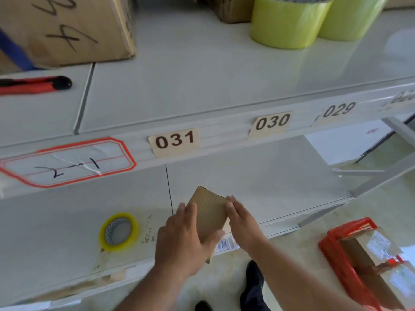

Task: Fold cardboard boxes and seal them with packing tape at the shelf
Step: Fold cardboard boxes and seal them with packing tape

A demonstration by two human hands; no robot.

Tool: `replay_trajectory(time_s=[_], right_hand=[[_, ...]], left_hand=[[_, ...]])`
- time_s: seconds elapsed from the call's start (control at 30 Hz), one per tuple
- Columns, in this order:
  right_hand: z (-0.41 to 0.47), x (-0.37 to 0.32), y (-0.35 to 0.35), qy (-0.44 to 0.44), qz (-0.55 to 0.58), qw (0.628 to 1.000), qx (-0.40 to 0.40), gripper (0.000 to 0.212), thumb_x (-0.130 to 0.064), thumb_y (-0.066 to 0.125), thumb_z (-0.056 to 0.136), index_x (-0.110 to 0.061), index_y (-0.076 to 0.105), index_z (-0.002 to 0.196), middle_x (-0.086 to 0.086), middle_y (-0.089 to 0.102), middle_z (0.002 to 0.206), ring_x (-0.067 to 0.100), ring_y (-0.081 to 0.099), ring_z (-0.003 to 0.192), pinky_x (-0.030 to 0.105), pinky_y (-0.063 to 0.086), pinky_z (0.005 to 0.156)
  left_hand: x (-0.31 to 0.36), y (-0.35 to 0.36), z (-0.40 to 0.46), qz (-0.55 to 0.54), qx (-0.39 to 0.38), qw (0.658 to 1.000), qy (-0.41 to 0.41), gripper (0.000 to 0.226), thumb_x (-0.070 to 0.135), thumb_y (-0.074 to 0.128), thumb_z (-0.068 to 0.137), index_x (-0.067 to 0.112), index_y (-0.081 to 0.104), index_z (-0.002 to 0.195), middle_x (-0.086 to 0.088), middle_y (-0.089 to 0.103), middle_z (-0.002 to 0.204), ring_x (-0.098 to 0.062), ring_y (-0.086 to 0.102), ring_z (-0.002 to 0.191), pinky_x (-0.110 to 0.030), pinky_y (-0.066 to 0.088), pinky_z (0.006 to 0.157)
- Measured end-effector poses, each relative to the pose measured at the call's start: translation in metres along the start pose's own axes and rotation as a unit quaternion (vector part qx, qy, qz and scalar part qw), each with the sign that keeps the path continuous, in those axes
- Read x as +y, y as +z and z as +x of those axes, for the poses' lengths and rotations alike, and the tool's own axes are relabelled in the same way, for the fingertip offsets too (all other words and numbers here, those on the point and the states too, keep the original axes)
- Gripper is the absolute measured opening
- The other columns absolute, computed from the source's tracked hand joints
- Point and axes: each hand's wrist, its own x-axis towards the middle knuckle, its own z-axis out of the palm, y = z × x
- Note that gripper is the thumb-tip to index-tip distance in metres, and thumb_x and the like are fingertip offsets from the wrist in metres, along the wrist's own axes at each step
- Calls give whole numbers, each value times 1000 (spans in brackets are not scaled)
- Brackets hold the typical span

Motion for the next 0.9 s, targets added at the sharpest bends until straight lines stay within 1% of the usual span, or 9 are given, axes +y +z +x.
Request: replay_trajectory(time_s=[0.07, 0.13, 0.2, 0.37, 0.47, 0.57, 0.67, 0.8, 0.9], right_hand=[[-6, -2, 6, 2, 73, 997, -16, 40, -45, 43, 110, -35, 47, 149, -24, 51, 144, 3, 49, 134, 28, 37, 118], [-9, -8, 4, 22, 137, 990, -34, 57, -52, 47, 107, -29, 41, 158, -18, 42, 157, 6, 40, 145, 40, 32, 125], [-17, -11, -10, 10, 164, 986, -23, 59, -55, 52, 103, -30, 44, 156, -15, 47, 156, 6, 43, 144, 37, 32, 125], [-60, 17, -65, -2, 116, 974, 194, 60, -52, 67, 96, -30, 49, 149, -20, 58, 131, -4, 60, 106, 25, 46, 97], [-87, 37, -100, 66, 255, 955, 137, 84, -75, 76, 75, -32, 54, 144, -6, 66, 139, 15, 66, 120, 47, 50, 108], [-109, 49, -132, 69, 365, 928, 32, 65, -63, 73, 84, -27, 63, 136, 3, 73, 130, 31, 71, 117, 47, 57, 90], [-129, 67, -156, 57, 441, 896, 6, 76, -50, 79, 76, -21, 59, 143, 12, 68, 137, 37, 64, 126, 52, 57, 94], [-147, 93, -179, 41, 464, 883, 63, 88, -54, 83, 66, -25, 56, 145, 12, 66, 139, 41, 58, 133, 63, 46, 108], [-166, 115, -223, 40, 461, 874, 147, 82, -55, 78, 66, -26, 60, 140, 9, 69, 135, 37, 63, 128, 65, 44, 111]], left_hand=[[11, -4, -7, 53, -63, 996, -33, 126, 99, 33, 69, 19, -3, 160, -14, 4, 169, -32, 26, 148, -48, 38, 110], [16, -9, -7, 31, -42, 998, -39, 123, 86, 51, 71, 19, -4, 158, -13, 12, 164, -31, 27, 143, -45, 40, 107], [12, -17, -1, -85, -34, 993, -79, 114, 74, 63, 69, 25, 10, 158, -3, 27, 154, -27, 33, 136, -42, 40, 107], [16, -54, 4, -527, -125, 832, -117, 73, 57, 74, 63, 31, 59, 129, 5, 76, 107, -13, 73, 93, -38, 56, 84], [44, -72, 0, -561, -173, 808, -51, 54, 50, 64, 73, 31, 65, 124, 8, 77, 102, -7, 73, 86, -34, 52, 81], [80, -81, 3, -557, -211, 804, 2, 46, 51, 58, 79, 34, 70, 120, 4, 77, 107, -11, 72, 93, -34, 50, 85], [114, -78, 15, -549, -233, 802, 26, 41, 53, 53, 82, 36, 75, 112, 0, 77, 109, -15, 70, 95, -36, 50, 88], [175, -57, 28, -577, -207, 790, 13, 57, 61, 57, 80, 23, 67, 121, -1, 76, 109, -10, 70, 92, -36, 50, 84], [221, -31, 25, -546, -275, 791, 32, 63, 65, 63, 77, 32, 63, 130, 5, 76, 115, -10, 70, 105, -39, 51, 96]])
